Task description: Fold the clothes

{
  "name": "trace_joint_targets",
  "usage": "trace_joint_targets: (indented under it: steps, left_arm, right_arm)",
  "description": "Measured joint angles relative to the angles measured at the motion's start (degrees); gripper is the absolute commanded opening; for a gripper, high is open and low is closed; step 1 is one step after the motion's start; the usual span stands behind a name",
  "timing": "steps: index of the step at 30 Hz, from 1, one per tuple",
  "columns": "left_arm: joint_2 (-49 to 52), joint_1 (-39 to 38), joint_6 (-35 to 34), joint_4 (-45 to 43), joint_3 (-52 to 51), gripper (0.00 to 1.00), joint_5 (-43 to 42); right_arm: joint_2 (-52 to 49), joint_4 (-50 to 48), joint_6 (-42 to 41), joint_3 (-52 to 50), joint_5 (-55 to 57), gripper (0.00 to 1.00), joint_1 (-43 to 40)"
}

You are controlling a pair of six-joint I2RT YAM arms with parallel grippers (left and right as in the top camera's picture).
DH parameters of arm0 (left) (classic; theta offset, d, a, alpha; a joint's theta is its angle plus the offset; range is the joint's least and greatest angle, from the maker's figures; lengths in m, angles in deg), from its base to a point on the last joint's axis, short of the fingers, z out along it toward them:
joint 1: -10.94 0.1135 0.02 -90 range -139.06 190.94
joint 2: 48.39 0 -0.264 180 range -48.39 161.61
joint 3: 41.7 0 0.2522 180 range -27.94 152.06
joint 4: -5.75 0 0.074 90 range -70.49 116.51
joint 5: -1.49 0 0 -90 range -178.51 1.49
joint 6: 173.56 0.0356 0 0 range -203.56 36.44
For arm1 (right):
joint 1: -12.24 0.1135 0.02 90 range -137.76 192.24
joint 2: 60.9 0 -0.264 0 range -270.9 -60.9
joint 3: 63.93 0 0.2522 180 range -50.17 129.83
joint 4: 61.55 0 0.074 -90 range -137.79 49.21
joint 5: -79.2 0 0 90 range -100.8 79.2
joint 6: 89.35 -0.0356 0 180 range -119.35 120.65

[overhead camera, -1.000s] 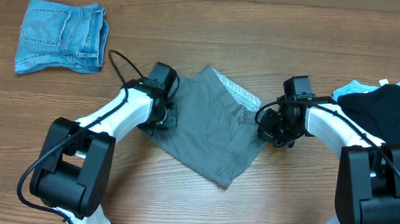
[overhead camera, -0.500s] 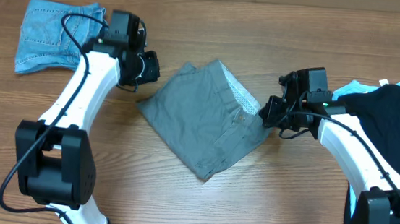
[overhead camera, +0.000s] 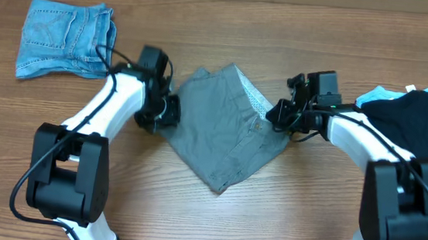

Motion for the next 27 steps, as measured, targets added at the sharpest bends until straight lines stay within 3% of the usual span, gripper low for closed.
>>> trace_joint_targets:
  steps: [7,16,19,24,27]
  left_arm:
    - [0.2,0.0,-1.2,-15.4,-9.0,0.13,-0.8]
    - [3.2,1.5,-3.8,-28.3,-7.5,0.13,-3.4]
    - [4.9,2.8,-4.1,-25.6,-1.7,0.17,-4.3]
    - [5.2,3.6,0.1,-9.0,13.9,0.27,-4.6]
    - [5.2,3.6,3.4,0.9,22.1,0.27,-3.9]
  right_arm:
    - [-2.7,5.7,-4.2,0.5,1.9,0.04,0.0]
    - [-0.4,18.4,-8.5,1.2,3.7,0.04,1.6]
    - [3.9,20.3,-8.6,0.4,6.4,0.04,4.2]
    - [15.0,20.2,-8.6,0.2,10.8,0.06,10.0]
    - [18.2,19.2,-8.7,0.2,12.4,0.14,10.9]
